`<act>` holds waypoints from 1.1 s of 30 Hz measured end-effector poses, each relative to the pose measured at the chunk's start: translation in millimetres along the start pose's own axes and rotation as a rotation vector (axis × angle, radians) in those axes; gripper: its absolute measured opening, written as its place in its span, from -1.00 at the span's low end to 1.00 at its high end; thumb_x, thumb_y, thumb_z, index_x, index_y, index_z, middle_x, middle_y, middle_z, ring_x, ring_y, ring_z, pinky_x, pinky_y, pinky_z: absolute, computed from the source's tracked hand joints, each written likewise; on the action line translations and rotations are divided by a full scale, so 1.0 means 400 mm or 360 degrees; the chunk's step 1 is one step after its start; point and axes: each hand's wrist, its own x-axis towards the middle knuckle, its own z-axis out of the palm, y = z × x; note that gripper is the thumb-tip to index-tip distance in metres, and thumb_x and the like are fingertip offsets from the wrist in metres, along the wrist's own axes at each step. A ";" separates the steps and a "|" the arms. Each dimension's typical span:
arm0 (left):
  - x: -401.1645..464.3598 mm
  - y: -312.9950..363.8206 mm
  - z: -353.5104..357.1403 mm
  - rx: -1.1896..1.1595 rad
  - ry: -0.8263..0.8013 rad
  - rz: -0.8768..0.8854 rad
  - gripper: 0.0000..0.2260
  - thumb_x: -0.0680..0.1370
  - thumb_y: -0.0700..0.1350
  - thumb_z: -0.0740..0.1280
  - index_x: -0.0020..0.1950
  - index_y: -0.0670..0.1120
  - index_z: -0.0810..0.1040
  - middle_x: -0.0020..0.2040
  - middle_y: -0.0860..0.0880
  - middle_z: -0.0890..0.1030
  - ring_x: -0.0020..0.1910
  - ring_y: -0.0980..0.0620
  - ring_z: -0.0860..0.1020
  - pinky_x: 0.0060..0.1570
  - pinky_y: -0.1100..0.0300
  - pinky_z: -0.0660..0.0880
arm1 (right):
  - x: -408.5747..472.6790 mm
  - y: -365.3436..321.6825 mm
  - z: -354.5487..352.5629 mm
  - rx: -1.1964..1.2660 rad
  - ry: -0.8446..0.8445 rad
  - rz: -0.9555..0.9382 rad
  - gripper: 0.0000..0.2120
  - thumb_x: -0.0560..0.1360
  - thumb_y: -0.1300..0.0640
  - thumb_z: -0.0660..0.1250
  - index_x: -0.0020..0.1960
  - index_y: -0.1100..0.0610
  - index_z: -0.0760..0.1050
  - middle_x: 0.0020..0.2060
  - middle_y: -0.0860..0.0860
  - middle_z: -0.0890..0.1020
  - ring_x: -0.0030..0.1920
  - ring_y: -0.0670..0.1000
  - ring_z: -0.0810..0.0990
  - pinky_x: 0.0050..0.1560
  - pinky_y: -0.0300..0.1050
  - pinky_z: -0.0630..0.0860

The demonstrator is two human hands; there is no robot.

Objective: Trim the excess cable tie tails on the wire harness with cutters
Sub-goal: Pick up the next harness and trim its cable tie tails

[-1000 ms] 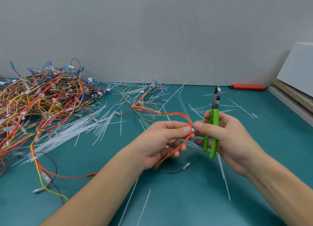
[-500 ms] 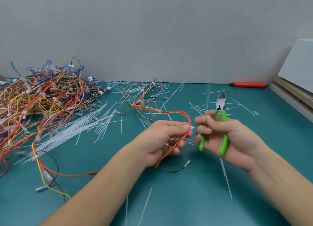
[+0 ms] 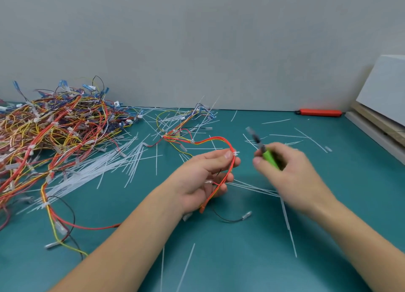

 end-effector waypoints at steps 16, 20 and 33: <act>-0.015 0.014 0.002 -0.0336 -0.0229 0.0038 -0.89 0.51 -0.04 0.43 -0.13 -0.04 0.72 -0.14 0.08 0.62 -0.35 0.14 0.52 -0.45 0.30 0.43 | -0.020 -0.004 0.021 -0.0156 -0.0055 -0.0365 -0.84 0.54 -0.14 0.36 -0.04 -0.05 0.54 -0.29 -0.13 0.52 -0.27 -0.09 0.44 -0.24 -0.35 0.33; -0.015 0.011 0.002 -0.0305 -0.0216 0.0022 -0.88 0.49 -0.02 0.45 -0.12 -0.04 0.72 -0.16 0.06 0.59 -0.36 0.14 0.52 -0.46 0.29 0.44 | -0.023 -0.006 0.025 -0.0132 -0.0079 -0.0381 -0.84 0.56 -0.13 0.35 -0.03 -0.05 0.54 -0.32 -0.12 0.50 -0.36 -0.10 0.40 -0.30 -0.35 0.30; -0.007 0.009 -0.001 -0.0344 -0.0130 -0.0006 -0.89 0.46 -0.03 0.48 -0.12 -0.04 0.74 -0.12 0.07 0.66 -0.36 0.14 0.54 -0.47 0.30 0.45 | -0.020 -0.002 0.023 -0.0223 -0.0107 -0.0336 -0.70 0.59 -0.19 0.28 -0.15 0.02 0.48 -0.43 -0.08 0.42 -0.41 -0.07 0.33 -0.39 -0.24 0.26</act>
